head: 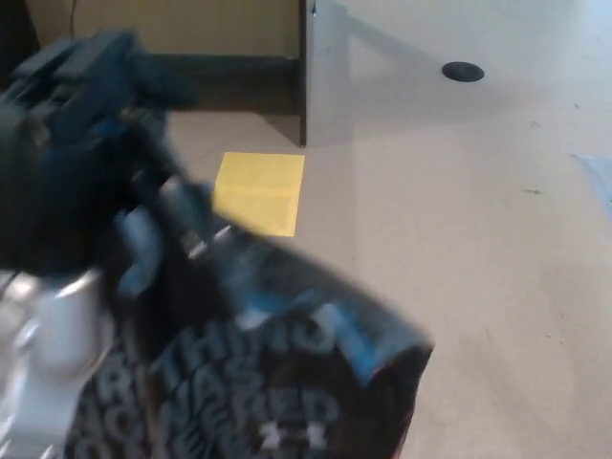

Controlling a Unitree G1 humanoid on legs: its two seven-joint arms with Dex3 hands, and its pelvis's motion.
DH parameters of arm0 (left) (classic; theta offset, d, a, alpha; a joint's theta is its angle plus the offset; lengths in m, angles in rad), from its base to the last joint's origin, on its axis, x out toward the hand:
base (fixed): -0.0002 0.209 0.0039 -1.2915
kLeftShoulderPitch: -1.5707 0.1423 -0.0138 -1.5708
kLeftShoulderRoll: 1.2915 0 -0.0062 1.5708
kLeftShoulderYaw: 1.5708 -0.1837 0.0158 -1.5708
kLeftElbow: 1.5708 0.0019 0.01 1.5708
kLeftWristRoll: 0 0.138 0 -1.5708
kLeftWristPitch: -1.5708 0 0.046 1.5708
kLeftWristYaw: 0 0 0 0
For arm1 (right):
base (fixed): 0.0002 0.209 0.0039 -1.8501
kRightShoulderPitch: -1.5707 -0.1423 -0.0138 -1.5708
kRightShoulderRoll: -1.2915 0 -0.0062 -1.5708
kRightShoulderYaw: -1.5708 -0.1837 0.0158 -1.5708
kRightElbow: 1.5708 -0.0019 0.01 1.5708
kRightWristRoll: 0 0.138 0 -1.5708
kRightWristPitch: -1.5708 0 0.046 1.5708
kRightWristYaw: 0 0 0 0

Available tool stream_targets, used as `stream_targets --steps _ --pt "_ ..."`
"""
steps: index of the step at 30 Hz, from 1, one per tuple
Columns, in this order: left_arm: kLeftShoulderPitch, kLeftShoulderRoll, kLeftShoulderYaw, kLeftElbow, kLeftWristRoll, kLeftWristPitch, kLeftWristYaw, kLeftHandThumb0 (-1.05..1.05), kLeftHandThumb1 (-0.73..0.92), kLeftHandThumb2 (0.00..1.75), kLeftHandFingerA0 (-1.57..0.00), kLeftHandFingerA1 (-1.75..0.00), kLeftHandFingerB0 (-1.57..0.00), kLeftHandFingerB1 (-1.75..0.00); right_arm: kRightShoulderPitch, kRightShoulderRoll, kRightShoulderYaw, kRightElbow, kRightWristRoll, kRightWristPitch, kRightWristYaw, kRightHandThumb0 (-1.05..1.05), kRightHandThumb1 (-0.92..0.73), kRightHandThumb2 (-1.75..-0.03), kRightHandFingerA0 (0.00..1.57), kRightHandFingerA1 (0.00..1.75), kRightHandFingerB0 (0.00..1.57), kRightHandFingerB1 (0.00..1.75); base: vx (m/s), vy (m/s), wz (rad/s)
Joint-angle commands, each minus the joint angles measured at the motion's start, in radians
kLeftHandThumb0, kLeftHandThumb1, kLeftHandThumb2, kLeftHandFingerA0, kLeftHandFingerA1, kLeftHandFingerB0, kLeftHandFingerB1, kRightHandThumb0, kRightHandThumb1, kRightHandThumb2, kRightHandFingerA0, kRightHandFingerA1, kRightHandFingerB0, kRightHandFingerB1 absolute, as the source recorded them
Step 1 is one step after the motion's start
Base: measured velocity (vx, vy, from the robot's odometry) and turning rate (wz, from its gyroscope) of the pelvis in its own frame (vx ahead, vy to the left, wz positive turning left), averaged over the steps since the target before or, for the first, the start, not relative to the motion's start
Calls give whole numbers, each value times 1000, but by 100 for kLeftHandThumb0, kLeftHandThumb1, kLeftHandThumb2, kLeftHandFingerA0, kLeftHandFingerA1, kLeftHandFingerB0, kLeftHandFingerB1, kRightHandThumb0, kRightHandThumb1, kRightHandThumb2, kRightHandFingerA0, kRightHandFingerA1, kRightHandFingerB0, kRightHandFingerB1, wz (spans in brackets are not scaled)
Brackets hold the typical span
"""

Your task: A person is holding a plastic bag and the robot extends its left hand to grab the bag by hooking its thumb into the holes at the top and brings its hand down by its side. Then it extends its arm again to hand the plastic bag back to the person.

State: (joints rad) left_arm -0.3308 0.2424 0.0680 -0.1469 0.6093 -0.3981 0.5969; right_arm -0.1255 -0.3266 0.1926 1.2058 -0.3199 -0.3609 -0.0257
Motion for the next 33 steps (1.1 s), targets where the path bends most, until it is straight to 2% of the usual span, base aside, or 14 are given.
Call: stream_targets --steps 1,2,4,5,8,13,14,19,21,22,23,26,29,33 --pt "200 29 114 -29 -97 -138 23 -12 75 76 -101 -161 -82 -127 8 -17 6 -7 -8 6 2 -42 -74 -62 69 51 61 42 0 0 0" --pt "232 30 130 -13 -103 -164 31 -2 58 99 -123 -135 -89 -111 7 -15 5 -3 -7 8 3 -42 -74 -62 70 53 62 42 0 0 0" --pt "311 34 172 44 -90 -202 63 4 53 104 -126 -136 -93 -114 -13 -14 6 5 -9 16 3 -41 -74 -63 67 49 58 41 0 0 0" --pt "334 36 181 67 -103 -224 60 4 61 95 -104 -156 -83 -129 -15 -14 5 5 -8 17 3 -42 -74 -63 69 50 59 42 0 0 0" --pt "386 37 209 128 -103 -274 79 9 53 105 -92 -159 -87 -126 -11 -10 15 5 -19 17 -7 -41 -74 -62 69 52 60 42 0 0 0" --pt "431 23 216 171 -68 -335 114 5 59 101 -91 -166 -82 -134 -17 -8 7 3 -6 5 -2 -40 -74 -63 67 49 59 42 0 0 0" --pt "427 20 212 186 -55 -340 126 10 52 111 -92 -168 -83 -134 -31 -10 8 3 -8 14 -1 -40 -74 -62 69 52 60 42 0 0 0" --pt "489 -4 186 236 -11 -370 156 7 57 100 -94 -170 -83 -138 -23 -23 12 -8 -13 14 0 -42 -74 -63 68 54 60 42 0 0 0" --pt "503 -1 178 273 11 -385 172 14 47 115 -90 -172 -83 -139 -24 -24 11 -10 -11 16 1 -42 -74 -62 68 51 60 42 0 0 0" --pt "517 11 157 369 41 -399 202 18 52 107 -87 -175 -81 -143 -30 -23 12 -14 -14 22 -5 -42 -73 -63 68 49 58 41 0 0 0" --pt "518 15 146 411 42 -409 207 19 51 108 -89 -173 -81 -140 -30 -22 8 -14 -10 20 -5 -41 -74 -62 68 64 62 42 0 0 0" --pt "493 35 105 547 81 -409 254 14 57 98 -82 -167 -79 -136 -56 -25 7 -8 -11 28 -8 -42 -74 -63 70 59 60 41 0 0 0" --pt "475 62 64 665 137 -404 344 10 55 105 -85 -167 -81 -135 -49 -25 1 -6 -6 19 -8 -41 -73 -62 69 53 59 41 0 0 0" --pt "445 94 14 854 146 -417 421 5 61 95 -88 -173 -77 -140 -25 -28 -7 -5 -1 6 -13 -41 -73 -63 70 54 57 41 0 0 0"
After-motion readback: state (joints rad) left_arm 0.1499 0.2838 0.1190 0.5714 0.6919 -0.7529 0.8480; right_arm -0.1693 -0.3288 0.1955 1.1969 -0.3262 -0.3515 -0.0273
